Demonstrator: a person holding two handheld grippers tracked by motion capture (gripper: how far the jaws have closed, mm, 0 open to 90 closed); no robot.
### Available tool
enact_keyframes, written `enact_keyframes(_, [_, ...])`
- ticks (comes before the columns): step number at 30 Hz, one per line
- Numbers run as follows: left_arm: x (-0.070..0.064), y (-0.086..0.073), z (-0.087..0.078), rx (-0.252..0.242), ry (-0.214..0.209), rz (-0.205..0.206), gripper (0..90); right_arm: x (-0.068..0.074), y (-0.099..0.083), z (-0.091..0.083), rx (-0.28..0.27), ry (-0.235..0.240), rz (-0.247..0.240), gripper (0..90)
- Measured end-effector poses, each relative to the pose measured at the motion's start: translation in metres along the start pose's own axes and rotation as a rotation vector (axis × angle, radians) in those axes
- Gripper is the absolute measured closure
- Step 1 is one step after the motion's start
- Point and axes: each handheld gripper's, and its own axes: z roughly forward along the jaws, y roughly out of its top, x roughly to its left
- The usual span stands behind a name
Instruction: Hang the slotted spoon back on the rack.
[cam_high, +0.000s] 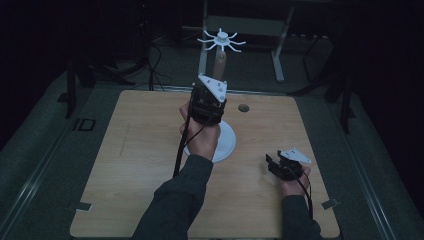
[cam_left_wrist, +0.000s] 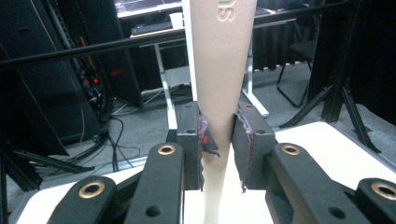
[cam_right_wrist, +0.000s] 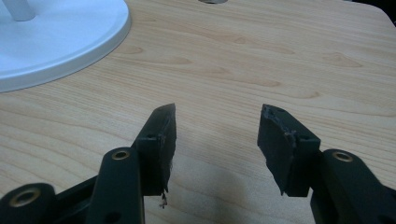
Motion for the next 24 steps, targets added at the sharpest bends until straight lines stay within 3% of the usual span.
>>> enact_keyframes(24, [-0.001, 0.006, 0.013, 0.032, 0.021, 0.018, 74.0, -0.001, 0.000, 0.000, -0.002, 0.002, 0.005, 46.6])
